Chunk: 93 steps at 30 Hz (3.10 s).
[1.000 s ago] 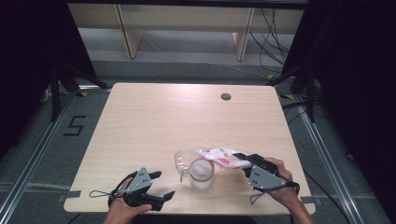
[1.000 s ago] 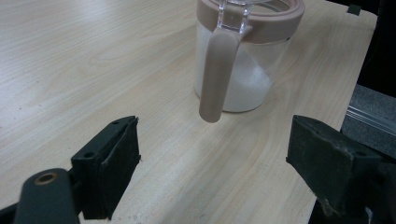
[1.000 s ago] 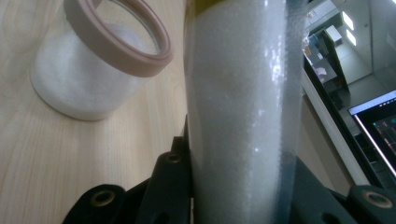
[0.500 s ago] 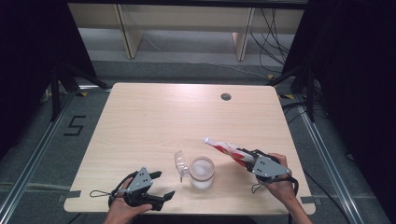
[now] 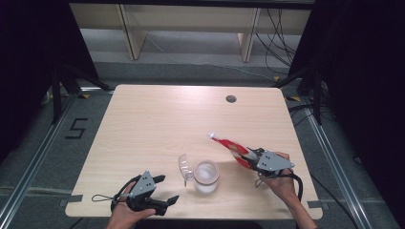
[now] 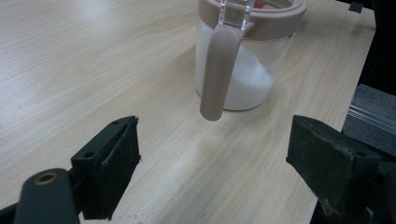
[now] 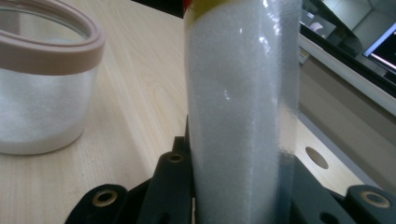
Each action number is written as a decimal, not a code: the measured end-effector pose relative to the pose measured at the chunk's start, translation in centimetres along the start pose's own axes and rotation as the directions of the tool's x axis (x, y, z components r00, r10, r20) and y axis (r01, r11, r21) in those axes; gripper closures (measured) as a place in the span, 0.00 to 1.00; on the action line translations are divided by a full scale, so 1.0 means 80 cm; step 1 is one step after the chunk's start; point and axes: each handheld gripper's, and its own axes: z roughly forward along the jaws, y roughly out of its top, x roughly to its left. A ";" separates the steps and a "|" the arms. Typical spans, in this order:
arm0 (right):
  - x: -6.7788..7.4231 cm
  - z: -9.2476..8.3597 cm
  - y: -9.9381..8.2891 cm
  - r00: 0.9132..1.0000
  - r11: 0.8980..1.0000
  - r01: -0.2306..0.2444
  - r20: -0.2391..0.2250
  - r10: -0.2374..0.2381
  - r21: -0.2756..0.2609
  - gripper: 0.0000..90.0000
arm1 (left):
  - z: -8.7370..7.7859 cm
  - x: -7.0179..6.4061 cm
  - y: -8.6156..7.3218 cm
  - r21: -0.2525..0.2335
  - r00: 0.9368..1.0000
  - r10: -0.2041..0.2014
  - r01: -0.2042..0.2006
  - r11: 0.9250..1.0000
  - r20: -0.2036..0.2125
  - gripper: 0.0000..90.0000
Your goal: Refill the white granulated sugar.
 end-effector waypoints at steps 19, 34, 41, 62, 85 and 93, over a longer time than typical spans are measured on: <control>-0.010 -0.002 -0.018 0.984 0.986 -0.167 0.054 0.169 -0.024 0.87 | -0.002 0.001 0.001 0.002 1.000 0.006 -0.006 1.000 -0.006 0.18; -0.005 -0.018 -0.020 0.952 0.958 -0.288 0.113 0.286 0.003 0.85 | -0.001 0.001 0.000 -0.001 1.000 0.004 -0.004 1.000 -0.003 0.18; -0.005 -0.020 -0.023 0.949 0.956 -0.292 0.119 0.291 -0.002 0.85 | -0.001 0.001 0.000 -0.001 1.000 0.005 -0.005 1.000 -0.002 0.18; 0.006 -0.044 -0.010 0.884 0.894 -0.448 0.154 0.442 0.005 0.44 | -0.002 0.000 0.002 -0.001 1.000 0.007 -0.007 1.000 -0.004 0.18; 0.033 -0.090 -0.008 0.842 0.850 -0.523 0.193 0.504 0.059 0.37 | -0.001 0.001 0.004 -0.003 1.000 -0.009 0.009 1.000 -0.003 0.18; 0.045 -0.097 -0.009 0.845 0.847 -0.523 0.185 0.501 0.098 0.36 | -0.001 -0.001 0.006 -0.005 0.999 -0.032 0.032 0.999 -0.007 0.18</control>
